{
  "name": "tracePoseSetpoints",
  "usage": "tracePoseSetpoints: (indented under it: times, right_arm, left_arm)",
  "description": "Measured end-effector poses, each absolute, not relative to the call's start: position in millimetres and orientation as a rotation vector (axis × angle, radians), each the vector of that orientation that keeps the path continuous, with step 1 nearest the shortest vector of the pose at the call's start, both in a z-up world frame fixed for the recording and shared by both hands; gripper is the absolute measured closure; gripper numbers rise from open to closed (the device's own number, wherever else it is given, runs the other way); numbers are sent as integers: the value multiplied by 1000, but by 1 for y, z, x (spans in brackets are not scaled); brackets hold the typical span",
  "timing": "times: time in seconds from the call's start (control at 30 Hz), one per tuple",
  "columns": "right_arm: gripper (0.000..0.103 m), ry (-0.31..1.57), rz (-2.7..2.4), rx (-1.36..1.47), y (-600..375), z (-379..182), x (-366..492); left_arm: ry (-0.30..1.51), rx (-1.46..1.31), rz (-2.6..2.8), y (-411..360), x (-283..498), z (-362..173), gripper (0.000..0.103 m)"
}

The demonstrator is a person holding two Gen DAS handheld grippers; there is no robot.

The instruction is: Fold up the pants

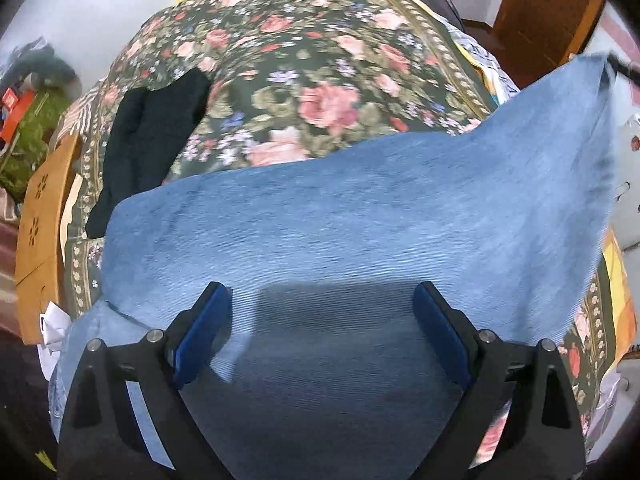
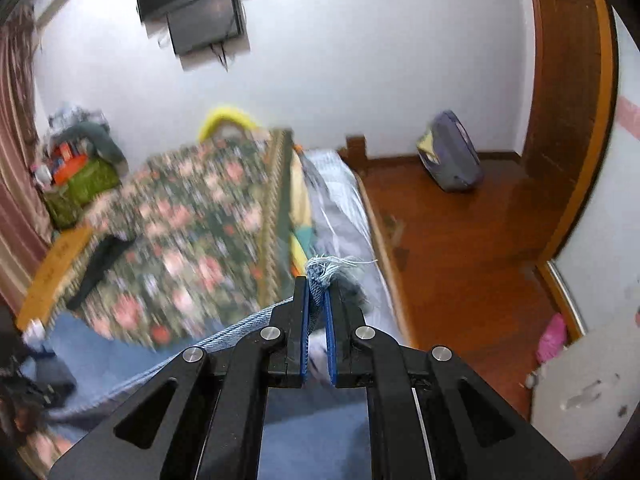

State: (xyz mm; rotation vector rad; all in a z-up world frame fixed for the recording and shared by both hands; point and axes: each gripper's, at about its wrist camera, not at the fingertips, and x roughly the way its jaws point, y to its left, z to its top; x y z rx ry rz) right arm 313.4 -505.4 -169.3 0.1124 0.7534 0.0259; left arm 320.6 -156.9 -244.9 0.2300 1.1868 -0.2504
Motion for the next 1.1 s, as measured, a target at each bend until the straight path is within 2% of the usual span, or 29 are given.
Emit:
tracePoseSetpoints:
  times: [0.2, 0.33, 0.5, 0.6, 0.67, 0.87, 1.1]
  right_arm:
    - [97, 949, -25, 149, -528, -256, 282]
    - [96, 1016, -55, 188, -533, -289, 259]
    - [77, 1147, -148, 94, -529, -305, 247]
    - [72, 1117, -139, 72, -527, -286, 237]
    - [61, 1058, -136, 57, -519, -261, 234]
    - [48, 839, -37, 43, -462, -181, 234]
    - [41, 674, 186, 3, -354, -128, 242]
  left_arm:
    - [1172, 259, -256, -177, 312, -246, 9]
    - [1158, 257, -259, -183, 306, -245, 9]
    - [1137, 235, -257, -182, 301, -242, 9]
    - [1098, 216, -249, -175, 297, -234, 9]
    - [1060, 203, -229, -165, 295, -224, 9]
    - [938, 126, -142, -105, 289, -182, 9]
    - [829, 62, 20, 4, 277, -141, 4]
